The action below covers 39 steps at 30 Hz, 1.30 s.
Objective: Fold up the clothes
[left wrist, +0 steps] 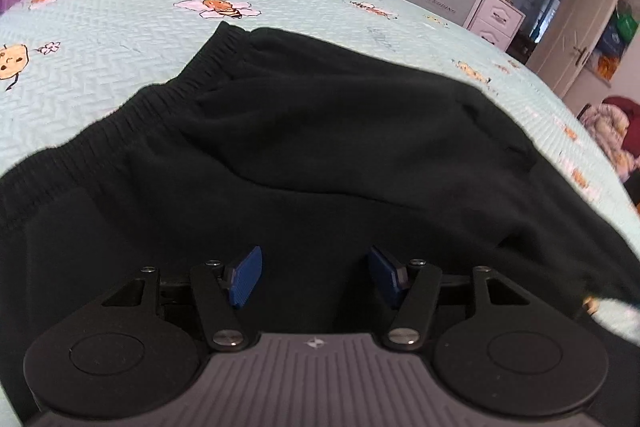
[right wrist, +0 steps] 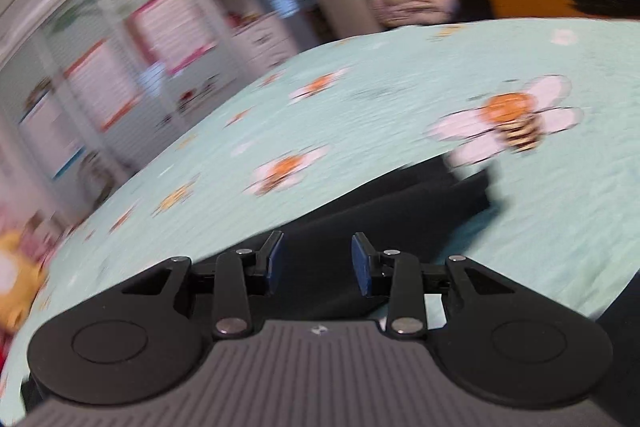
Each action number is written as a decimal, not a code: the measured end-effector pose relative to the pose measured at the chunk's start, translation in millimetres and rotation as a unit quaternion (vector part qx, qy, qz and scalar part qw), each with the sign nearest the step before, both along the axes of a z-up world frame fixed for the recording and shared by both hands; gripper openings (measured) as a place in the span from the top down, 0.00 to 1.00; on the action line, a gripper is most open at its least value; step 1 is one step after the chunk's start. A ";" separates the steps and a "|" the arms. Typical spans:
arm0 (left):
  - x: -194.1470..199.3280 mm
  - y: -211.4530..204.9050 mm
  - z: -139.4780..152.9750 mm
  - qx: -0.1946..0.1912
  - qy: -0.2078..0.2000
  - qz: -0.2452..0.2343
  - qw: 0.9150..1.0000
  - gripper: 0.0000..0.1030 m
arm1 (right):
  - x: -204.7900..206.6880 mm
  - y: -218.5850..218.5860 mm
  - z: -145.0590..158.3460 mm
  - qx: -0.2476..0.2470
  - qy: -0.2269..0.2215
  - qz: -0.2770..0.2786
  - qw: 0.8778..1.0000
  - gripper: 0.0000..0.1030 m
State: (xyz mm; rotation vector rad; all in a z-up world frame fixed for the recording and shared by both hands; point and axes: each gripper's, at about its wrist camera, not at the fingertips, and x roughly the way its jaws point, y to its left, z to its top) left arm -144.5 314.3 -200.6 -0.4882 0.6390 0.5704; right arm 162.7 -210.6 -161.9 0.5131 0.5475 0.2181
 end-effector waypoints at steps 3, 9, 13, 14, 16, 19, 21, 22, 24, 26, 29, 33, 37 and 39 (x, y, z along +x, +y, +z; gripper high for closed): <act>0.3 -14.3 -10.0 0.054 0.002 -0.012 0.998 0.34 | 33.8 -41.9 -5.1 0.027 0.006 -0.031 0.999 0.63; 8.0 -29.0 -15.1 0.115 0.026 -0.013 0.993 0.31 | 73.0 -85.8 -37.9 0.091 0.078 -0.076 0.990 0.56; 8.7 -26.9 -15.5 0.113 0.026 -0.012 0.993 0.30 | 70.0 -93.0 -58.1 0.165 0.095 -0.081 0.978 0.50; 8.9 -26.8 -15.5 0.113 0.026 -0.012 0.993 0.30 | 77.6 -93.5 -61.6 0.176 0.102 -0.070 0.977 0.49; 9.4 -26.7 -15.7 0.112 0.025 -0.011 0.993 0.30 | 98.4 -95.0 -68.3 0.195 0.114 -0.034 0.974 0.47; 12.1 -30.3 -16.7 0.120 0.031 -0.010 0.992 0.29 | 124.6 -93.2 -76.1 0.214 0.127 0.003 0.969 0.48; 13.8 -32.0 -17.6 0.124 0.036 -0.010 0.992 0.29 | 139.2 -85.1 -74.0 0.200 0.135 0.039 0.970 0.49; 14.3 -32.2 -17.9 0.125 0.037 -0.010 0.991 0.28 | 146.3 -80.3 -72.2 0.190 0.138 0.059 0.970 0.54; 14.7 -31.5 -18.1 0.124 0.038 -0.009 0.992 0.28 | 150.9 -71.8 -59.3 0.145 0.121 0.071 0.979 0.86; 15.1 -31.7 -18.3 0.124 0.038 -0.009 0.992 0.28 | 153.4 -63.6 -44.4 0.095 0.099 0.076 0.988 0.88; 16.5 -32.5 -19.2 0.127 0.041 -0.010 0.991 0.27 | 146.5 -66.0 -11.7 0.091 0.015 0.074 0.993 0.88; 16.6 -32.9 -19.6 0.129 0.042 -0.009 0.991 0.27 | 160.3 -54.8 -21.1 0.053 0.051 0.068 0.995 0.72; 15.7 -32.8 -19.8 0.128 0.041 -0.009 0.991 0.27 | 130.2 -67.1 -27.5 0.042 0.037 -0.015 0.998 0.72; 15.6 -32.8 -20.2 0.128 0.040 -0.009 0.991 0.26 | 99.9 -73.2 -24.1 0.081 0.013 -0.017 0.997 0.63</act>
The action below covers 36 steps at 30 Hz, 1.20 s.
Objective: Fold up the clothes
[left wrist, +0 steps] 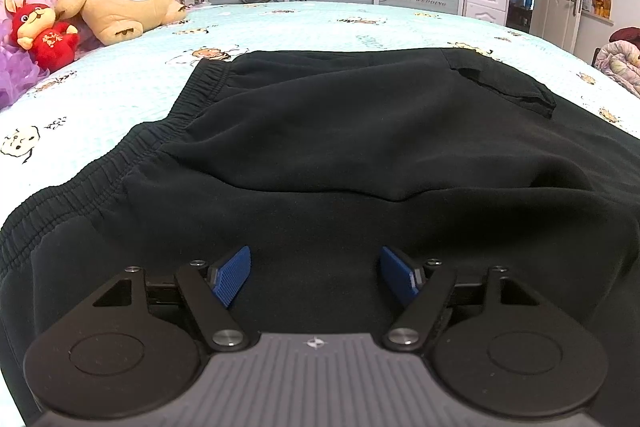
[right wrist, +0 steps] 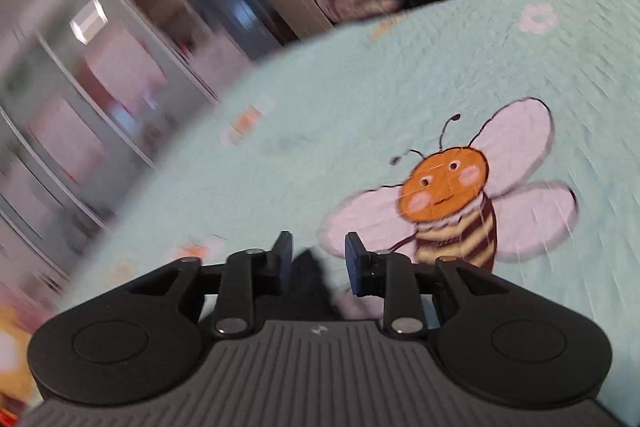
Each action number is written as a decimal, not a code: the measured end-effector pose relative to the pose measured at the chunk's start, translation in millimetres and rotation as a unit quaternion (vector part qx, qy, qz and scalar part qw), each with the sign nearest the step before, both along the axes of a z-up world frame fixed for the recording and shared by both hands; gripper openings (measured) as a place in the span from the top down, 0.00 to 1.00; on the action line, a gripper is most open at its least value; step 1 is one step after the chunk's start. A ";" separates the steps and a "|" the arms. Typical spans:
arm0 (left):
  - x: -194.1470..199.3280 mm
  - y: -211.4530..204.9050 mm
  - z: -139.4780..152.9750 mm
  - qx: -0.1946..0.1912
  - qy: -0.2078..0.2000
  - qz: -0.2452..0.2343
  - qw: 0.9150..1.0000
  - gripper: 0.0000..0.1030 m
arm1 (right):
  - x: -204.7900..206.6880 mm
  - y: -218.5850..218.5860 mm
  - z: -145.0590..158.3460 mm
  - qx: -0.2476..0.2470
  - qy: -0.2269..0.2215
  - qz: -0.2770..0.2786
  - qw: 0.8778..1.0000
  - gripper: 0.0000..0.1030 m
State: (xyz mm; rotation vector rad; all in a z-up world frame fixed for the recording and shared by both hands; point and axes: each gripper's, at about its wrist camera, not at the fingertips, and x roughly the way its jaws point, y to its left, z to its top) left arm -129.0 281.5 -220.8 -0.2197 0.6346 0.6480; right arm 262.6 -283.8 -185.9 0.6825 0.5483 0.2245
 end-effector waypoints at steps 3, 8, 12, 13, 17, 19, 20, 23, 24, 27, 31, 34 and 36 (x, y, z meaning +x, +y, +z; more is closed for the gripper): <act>-0.3 0.0 0.1 0.000 -0.001 0.000 1.000 0.26 | -21.4 7.9 -8.3 0.023 0.042 0.018 0.999 0.56; -0.8 -0.4 0.1 0.000 -0.001 0.000 1.000 0.26 | 2.5 23.0 -35.5 0.052 0.104 0.037 0.993 0.82; -1.4 -0.2 0.0 0.000 -0.003 0.000 1.000 0.26 | 6.8 31.3 -29.0 -0.015 0.093 0.012 0.995 0.84; -1.7 -0.1 -0.1 0.000 -0.003 0.000 1.000 0.26 | 1.8 34.2 -28.8 -0.038 0.089 0.010 0.995 0.80; -2.5 1.8 -0.4 -0.003 -0.007 -0.001 1.000 0.26 | -36.5 37.2 -16.1 -0.100 0.065 -0.020 0.993 0.64; -2.5 2.1 -0.2 -0.003 -0.007 -0.001 1.000 0.26 | -58.2 41.0 0.2 -0.089 0.025 -0.016 0.996 0.62; -2.8 2.4 -0.1 -0.003 -0.008 -0.001 1.000 0.26 | -62.4 49.1 6.7 -0.080 0.009 0.000 0.997 0.58; -4.5 2.8 0.3 -0.007 -0.013 -0.002 1.000 0.26 | -54.4 87.1 13.5 -0.065 -0.005 0.065 0.996 0.43; -5.2 3.1 0.5 -0.008 -0.015 -0.002 1.000 0.26 | -49.7 99.9 7.4 -0.073 0.009 0.081 0.994 0.43; -8.9 5.3 3.4 -0.019 -0.024 -0.004 1.000 0.26 | -40.3 133.5 -11.8 -0.100 0.047 0.113 0.987 0.46; -19.6 9.6 27.4 -0.037 -0.073 -0.016 0.996 0.26 | -73.3 150.7 -6.9 -0.149 0.026 0.088 0.985 0.49; -15.2 24.3 51.7 -0.025 -0.131 -0.021 0.991 0.21 | -112.9 168.4 8.5 -0.159 -0.041 0.127 0.978 0.47; -0.1 46.4 57.4 -0.025 -0.141 -0.019 0.990 0.19 | -131.1 187.5 4.8 -0.183 -0.066 0.163 0.967 0.45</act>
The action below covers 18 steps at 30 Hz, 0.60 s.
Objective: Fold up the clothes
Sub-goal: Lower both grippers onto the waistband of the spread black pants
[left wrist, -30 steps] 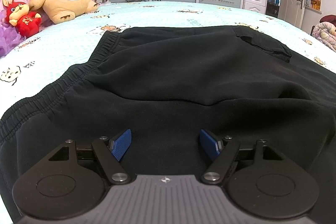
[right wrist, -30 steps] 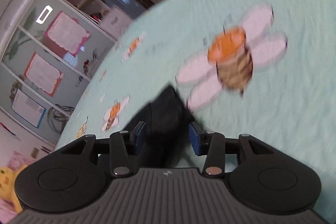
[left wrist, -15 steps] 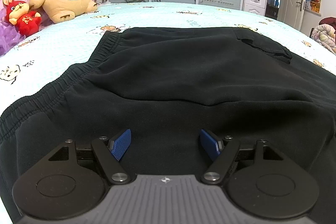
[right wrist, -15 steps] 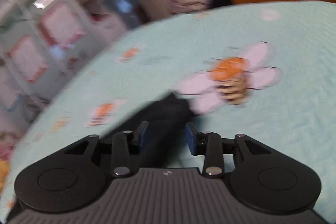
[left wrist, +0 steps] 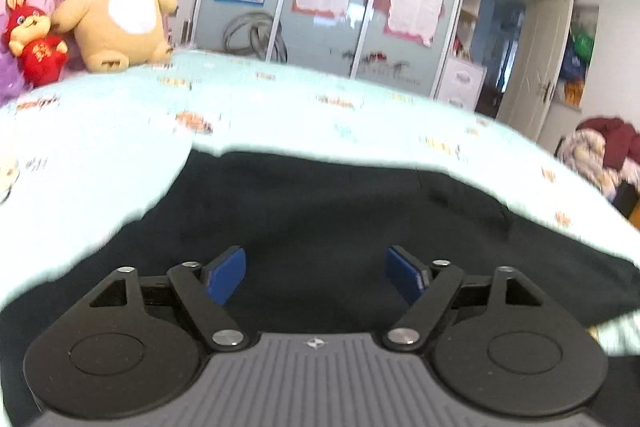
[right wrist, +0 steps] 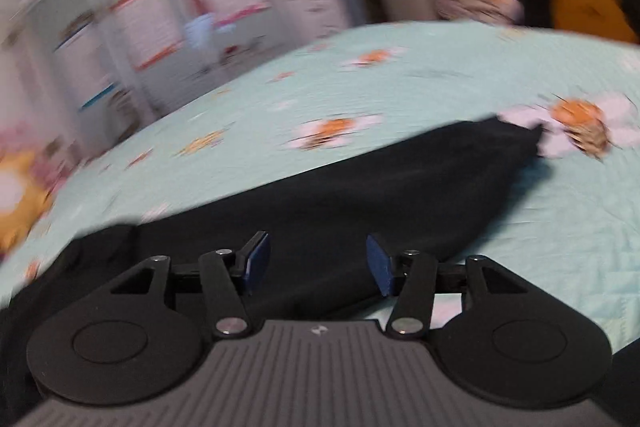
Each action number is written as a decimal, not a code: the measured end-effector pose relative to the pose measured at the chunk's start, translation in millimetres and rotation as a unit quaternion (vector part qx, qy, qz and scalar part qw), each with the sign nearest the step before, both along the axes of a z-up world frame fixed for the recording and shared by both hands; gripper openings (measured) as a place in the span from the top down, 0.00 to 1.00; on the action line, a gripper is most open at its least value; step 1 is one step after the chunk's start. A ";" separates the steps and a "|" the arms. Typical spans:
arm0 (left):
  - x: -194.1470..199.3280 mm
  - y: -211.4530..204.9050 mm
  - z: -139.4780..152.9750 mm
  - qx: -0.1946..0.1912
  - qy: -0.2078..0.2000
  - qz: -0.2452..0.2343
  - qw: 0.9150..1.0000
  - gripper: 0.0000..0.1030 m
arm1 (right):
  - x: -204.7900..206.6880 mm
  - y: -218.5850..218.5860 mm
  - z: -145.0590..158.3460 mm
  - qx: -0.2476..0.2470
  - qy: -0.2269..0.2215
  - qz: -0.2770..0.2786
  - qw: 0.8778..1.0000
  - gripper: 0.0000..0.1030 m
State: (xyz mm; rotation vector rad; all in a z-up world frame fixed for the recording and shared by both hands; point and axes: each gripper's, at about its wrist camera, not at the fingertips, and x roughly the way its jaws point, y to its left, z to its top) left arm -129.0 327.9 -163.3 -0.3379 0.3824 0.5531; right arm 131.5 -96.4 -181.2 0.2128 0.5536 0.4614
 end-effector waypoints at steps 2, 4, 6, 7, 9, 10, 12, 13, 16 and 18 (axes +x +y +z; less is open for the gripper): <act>15.7 28.0 -8.9 -0.022 0.022 0.018 0.999 0.19 | -9.0 15.2 -13.1 -0.023 0.000 0.019 1.000 0.45; 25.4 53.5 -28.1 -0.061 0.078 0.054 0.994 0.22 | -9.8 23.8 -29.5 -0.044 0.016 0.011 0.999 0.45; 21.3 61.9 -48.5 -0.063 0.105 0.040 0.992 0.23 | -9.2 23.9 -31.9 -0.043 0.017 0.008 0.999 0.45; 15.4 56.8 -53.0 -0.036 0.098 0.023 0.994 0.22 | -10.1 22.8 -31.8 -0.039 0.018 0.007 0.999 0.45; 8.4 50.4 -52.6 -0.023 0.085 0.025 0.996 0.22 | -9.1 20.9 -31.7 -0.034 0.021 0.008 0.999 0.45; 6.9 49.0 -50.7 -0.025 0.080 0.031 0.996 0.22 | -8.0 20.1 -31.7 -0.031 0.022 0.008 0.999 0.45; 7.6 47.4 -45.2 -0.034 0.077 0.043 0.996 0.22 | -8.4 23.5 -29.8 -0.044 0.022 0.007 0.999 0.45; 6.9 45.9 -41.4 -0.031 0.076 0.046 0.996 0.22 | -11.1 29.7 -26.2 -0.063 0.020 0.001 0.998 0.46; 4.0 42.4 -36.8 0.020 0.074 0.051 0.996 0.16 | -42.3 60.0 -4.5 -0.089 -0.030 0.028 0.995 0.46; 8.7 46.8 -46.8 0.021 0.092 0.062 0.994 0.13 | -68.1 86.6 6.2 -0.074 -0.056 0.095 0.991 0.45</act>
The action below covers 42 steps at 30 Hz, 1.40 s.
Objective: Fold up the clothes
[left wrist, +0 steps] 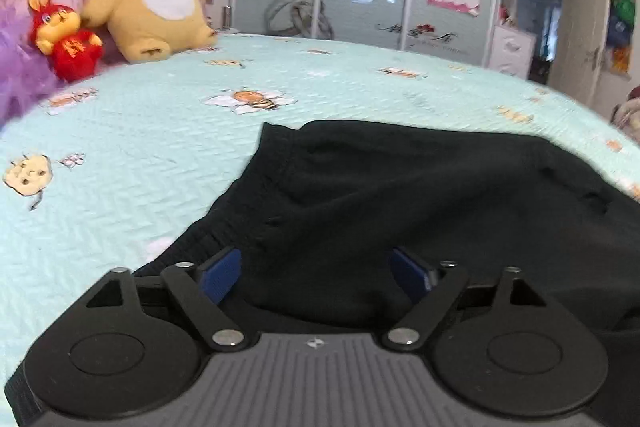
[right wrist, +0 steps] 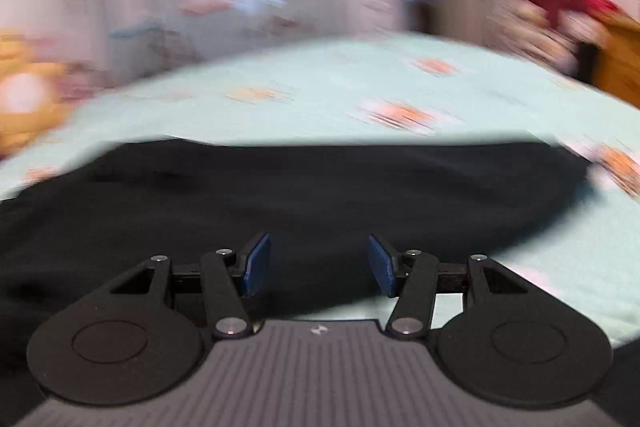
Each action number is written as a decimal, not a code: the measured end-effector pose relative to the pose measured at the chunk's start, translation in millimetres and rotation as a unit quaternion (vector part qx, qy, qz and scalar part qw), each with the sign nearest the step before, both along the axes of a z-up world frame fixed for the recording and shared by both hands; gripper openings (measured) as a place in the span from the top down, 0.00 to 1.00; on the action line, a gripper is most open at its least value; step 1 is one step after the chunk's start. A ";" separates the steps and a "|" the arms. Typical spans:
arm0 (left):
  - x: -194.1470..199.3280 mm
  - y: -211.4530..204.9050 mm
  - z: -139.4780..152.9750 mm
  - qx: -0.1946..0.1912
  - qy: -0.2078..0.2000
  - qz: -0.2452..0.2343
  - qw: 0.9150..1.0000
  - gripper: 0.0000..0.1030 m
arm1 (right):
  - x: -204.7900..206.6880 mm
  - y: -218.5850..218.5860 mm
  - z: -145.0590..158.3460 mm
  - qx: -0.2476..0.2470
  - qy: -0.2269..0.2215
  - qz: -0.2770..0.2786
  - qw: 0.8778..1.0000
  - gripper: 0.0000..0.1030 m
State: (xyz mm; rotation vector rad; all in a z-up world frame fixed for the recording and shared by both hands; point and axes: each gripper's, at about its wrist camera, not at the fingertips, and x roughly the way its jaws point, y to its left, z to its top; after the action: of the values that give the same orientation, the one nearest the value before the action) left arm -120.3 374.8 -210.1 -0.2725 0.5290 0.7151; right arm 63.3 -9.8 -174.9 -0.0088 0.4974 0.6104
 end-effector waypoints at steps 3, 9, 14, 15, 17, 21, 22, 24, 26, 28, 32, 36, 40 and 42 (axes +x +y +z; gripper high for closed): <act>0.6 6.7 -5.3 -0.020 -0.003 0.004 1.000 0.12 | -28.7 51.3 0.4 -0.005 0.004 0.089 0.996 0.44; -4.2 6.6 -5.8 -0.024 -0.021 0.001 0.999 0.11 | -61.8 135.8 -21.0 -0.064 -0.012 0.174 0.983 0.44; 1.3 2.5 -5.9 -0.013 -0.001 0.000 1.000 0.09 | -29.9 131.3 -30.1 -0.084 0.016 0.098 0.992 0.38; 2.8 2.4 -5.9 -0.011 0.002 0.000 1.000 0.09 | -24.3 128.4 -24.4 -0.074 0.027 0.081 0.994 0.53; 4.7 1.8 -5.5 -0.008 0.005 0.003 1.000 0.09 | -36.1 139.9 -6.6 -0.074 -0.002 0.101 0.992 0.91; -8.9 3.3 3.8 -0.013 -0.042 0.017 0.999 0.11 | -68.8 198.6 15.8 -0.049 -0.004 0.210 0.977 1.00; -14.5 4.4 7.1 -0.015 -0.060 0.022 0.998 0.11 | -72.8 215.7 16.3 -0.049 0.002 0.225 0.973 1.00; -24.8 7.4 13.2 -0.021 -0.087 0.035 0.995 0.11 | -57.9 248.9 1.4 -0.085 0.049 0.232 0.968 1.00; -27.2 13.4 14.0 -0.036 -0.089 0.043 0.994 0.11 | -38.0 281.8 -16.4 -0.127 0.103 0.235 0.958 1.00; -29.8 17.6 15.1 -0.056 -0.098 0.046 0.993 0.13 | -22.7 292.2 -16.2 -0.130 0.123 0.200 0.963 1.00; -44.7 14.6 29.3 -0.065 -0.137 0.059 0.987 0.13 | -27.5 313.4 22.0 -0.062 0.110 0.225 0.966 0.93; -56.9 11.5 34.2 -0.062 -0.146 0.084 0.984 0.12 | -23.1 376.3 11.8 -0.064 0.159 0.260 0.950 0.89; -48.8 23.1 23.2 -0.100 -0.107 0.092 0.985 0.12 | 1.9 442.3 -12.8 -0.090 0.189 0.252 0.945 0.94; -46.8 25.6 21.6 -0.109 -0.105 0.093 0.984 0.13 | 14.1 460.7 -12.8 -0.091 0.183 0.237 0.950 1.00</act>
State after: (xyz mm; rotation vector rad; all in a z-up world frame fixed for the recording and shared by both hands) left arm -167.1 400.3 -188.5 -0.6016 0.3830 0.7983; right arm 77.4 450.9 -187.8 -0.1969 0.9255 1.0441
